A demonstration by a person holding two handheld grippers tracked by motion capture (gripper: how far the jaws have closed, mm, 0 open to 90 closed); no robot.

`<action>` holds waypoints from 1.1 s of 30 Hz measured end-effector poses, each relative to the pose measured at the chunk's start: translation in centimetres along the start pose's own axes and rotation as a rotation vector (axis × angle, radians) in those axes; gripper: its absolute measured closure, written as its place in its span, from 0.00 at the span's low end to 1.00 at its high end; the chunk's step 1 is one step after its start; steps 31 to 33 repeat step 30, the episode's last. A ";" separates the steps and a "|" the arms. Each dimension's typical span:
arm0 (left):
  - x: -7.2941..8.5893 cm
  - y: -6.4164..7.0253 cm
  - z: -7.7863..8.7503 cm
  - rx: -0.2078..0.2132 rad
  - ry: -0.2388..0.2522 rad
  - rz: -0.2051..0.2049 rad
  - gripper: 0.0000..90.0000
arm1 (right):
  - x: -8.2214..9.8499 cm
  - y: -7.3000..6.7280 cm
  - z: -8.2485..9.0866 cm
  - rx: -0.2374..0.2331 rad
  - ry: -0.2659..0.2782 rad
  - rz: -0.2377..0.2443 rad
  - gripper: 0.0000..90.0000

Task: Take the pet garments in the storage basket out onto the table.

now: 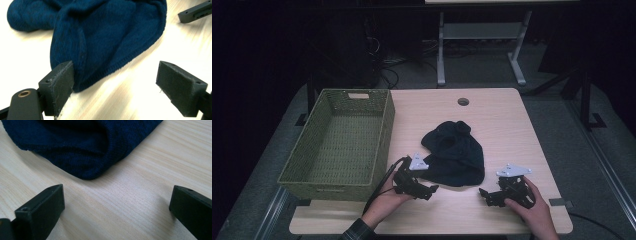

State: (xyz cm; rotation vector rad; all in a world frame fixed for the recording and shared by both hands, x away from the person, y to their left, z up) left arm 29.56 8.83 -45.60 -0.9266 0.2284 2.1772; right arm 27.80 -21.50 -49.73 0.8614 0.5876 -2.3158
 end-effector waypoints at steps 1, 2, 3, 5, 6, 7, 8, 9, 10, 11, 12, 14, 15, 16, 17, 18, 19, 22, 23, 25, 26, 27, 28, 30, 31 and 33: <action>0.3 0.0 0.0 -0.005 -0.003 0.000 0.16 | 0.0 0.0 0.0 0.000 0.000 0.000 0.00; 0.5 0.1 -0.1 -0.011 -0.004 0.007 0.15 | 0.0 0.0 0.0 0.000 0.000 0.000 0.00; 0.8 0.1 -0.2 -0.020 -0.005 0.005 0.15 | 0.0 0.0 0.0 0.000 0.000 0.000 0.00; 1.4 0.2 -0.3 -0.038 -0.008 0.008 0.15 | 0.0 0.0 0.0 0.000 0.000 0.000 0.00; 1.7 0.1 -0.4 -0.039 -0.012 0.013 0.15 | 0.0 0.0 0.0 0.000 0.000 0.000 0.00; 2.0 0.1 -0.5 -0.044 -0.018 0.017 0.15 | 0.0 0.0 0.0 0.000 0.000 0.000 0.00; 2.4 0.2 -0.5 -0.051 -0.022 0.019 0.15 | 0.0 0.0 0.0 0.000 0.000 0.001 0.00; 2.7 0.2 -0.6 -0.047 -0.031 0.023 0.15 | 0.0 0.0 0.0 0.000 0.000 0.001 0.00; 2.9 0.3 -0.7 -0.046 -0.041 0.022 0.15 | 0.0 0.0 0.0 0.000 0.000 0.001 0.00; 3.2 0.4 -0.8 -0.050 -0.043 0.023 0.15 | 0.0 0.0 0.0 0.000 0.000 0.000 0.00; 3.4 0.4 -0.8 -0.056 -0.032 0.014 0.14 | 0.0 0.0 0.0 0.000 0.000 0.001 0.00; 3.6 0.4 -0.7 -0.065 -0.024 -0.007 0.14 | 0.0 0.0 0.0 0.000 0.000 0.001 0.00; 3.7 0.3 -0.7 -0.061 -0.014 -0.011 0.14 | 0.0 0.0 0.0 0.000 0.000 0.001 0.00; 3.9 0.2 -0.7 -0.056 0.004 -0.012 0.14 | 0.0 0.0 0.0 0.000 0.000 0.001 0.00; 4.2 0.0 -0.7 -0.050 0.024 -0.014 0.14 | 0.0 0.0 0.0 0.000 0.000 0.001 0.00; 4.4 -0.1 -0.7 -0.046 0.049 -0.017 0.14 | 0.0 0.0 0.0 0.000 0.000 0.001 0.00; 4.5 -0.1 -0.6 -0.042 0.053 -0.020 0.14 | 0.0 0.0 0.0 0.000 0.000 0.001 0.00; 4.5 -0.1 -0.6 -0.041 0.053 -0.019 0.14 | 0.0 0.0 0.0 0.000 0.000 0.001 0.00; 4.5 -0.1 -0.6 -0.041 0.053 -0.019 0.14 | 0.0 0.0 0.0 0.000 0.000 0.001 0.00; 4.5 -0.1 -0.6 -0.041 0.053 -0.018 0.14 | 0.0 0.0 0.0 0.000 0.000 0.001 0.00; 4.5 -0.1 -0.6 -0.040 0.053 -0.016 0.14 | 0.0 0.0 0.0 0.000 0.000 0.001 0.00; 4.5 -0.1 -0.6 -0.040 0.053 -0.015 0.14 | 0.0 0.0 0.0 0.000 0.000 0.001 0.00; 4.5 0.0 -0.7 -0.040 0.054 -0.015 0.14 | 0.0 0.0 0.0 0.000 0.000 0.001 0.00; 4.5 0.0 -0.7 -0.041 0.056 -0.014 0.14 | 0.0 0.0 0.0 0.002 0.002 0.007 0.00; 4.5 0.0 -0.7 -0.041 0.056 -0.014 0.14 | 0.0 0.0 0.0 0.002 0.002 0.007 0.00; 4.5 0.0 -0.7 -0.041 0.056 -0.014 0.14 | 0.0 0.0 0.0 0.002 0.002 0.007 0.00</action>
Point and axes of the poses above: each handheld gripper's, and its own axes: z roughly backward along the jaws, x roughly out of its underside, y roughly to its right, the point moved 2 cm from there along -z, roughly forward along the jaws, and after that the axes turned 13 degrees about -x, right-handed, at the moved point
